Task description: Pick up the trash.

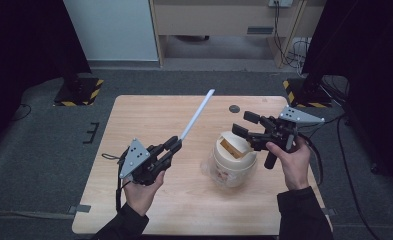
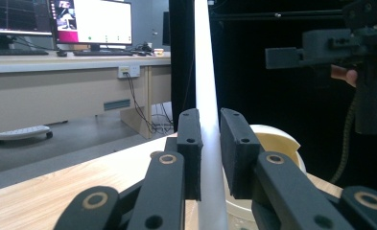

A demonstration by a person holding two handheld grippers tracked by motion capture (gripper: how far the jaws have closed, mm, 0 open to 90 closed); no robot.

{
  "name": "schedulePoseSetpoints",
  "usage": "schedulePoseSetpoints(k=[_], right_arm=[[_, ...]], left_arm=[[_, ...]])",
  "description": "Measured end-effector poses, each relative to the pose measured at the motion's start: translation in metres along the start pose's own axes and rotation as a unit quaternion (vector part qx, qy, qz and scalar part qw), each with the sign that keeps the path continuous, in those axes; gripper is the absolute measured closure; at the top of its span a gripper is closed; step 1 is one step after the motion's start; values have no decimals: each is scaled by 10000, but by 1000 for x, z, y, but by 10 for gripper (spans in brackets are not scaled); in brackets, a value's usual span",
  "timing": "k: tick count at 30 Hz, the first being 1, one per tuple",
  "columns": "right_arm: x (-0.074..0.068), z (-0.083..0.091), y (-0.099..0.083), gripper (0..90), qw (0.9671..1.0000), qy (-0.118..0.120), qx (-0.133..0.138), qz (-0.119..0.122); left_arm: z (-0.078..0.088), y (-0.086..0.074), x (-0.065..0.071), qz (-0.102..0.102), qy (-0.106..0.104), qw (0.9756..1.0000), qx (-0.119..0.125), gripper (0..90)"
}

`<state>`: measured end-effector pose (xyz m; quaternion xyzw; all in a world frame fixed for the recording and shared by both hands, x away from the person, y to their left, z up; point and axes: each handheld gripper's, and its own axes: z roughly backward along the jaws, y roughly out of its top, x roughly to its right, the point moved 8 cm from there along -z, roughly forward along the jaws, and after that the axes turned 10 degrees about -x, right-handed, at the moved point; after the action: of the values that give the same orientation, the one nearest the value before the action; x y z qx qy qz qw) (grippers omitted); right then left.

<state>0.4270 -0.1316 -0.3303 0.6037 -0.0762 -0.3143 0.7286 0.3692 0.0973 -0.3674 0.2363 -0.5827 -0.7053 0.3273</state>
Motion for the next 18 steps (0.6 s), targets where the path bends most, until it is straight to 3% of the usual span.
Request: schedulePoseSetpoints(k=[7, 18], right_arm=[[-4, -7, 8, 276, 9999, 69, 73, -51], [-14, -21, 6, 372, 9992, 316, -60, -219]], left_arm=[[-6, 2, 10, -50, -100, 9999, 21, 785], [-12, -1, 28, -148, -306, 9994, -56, 785]])
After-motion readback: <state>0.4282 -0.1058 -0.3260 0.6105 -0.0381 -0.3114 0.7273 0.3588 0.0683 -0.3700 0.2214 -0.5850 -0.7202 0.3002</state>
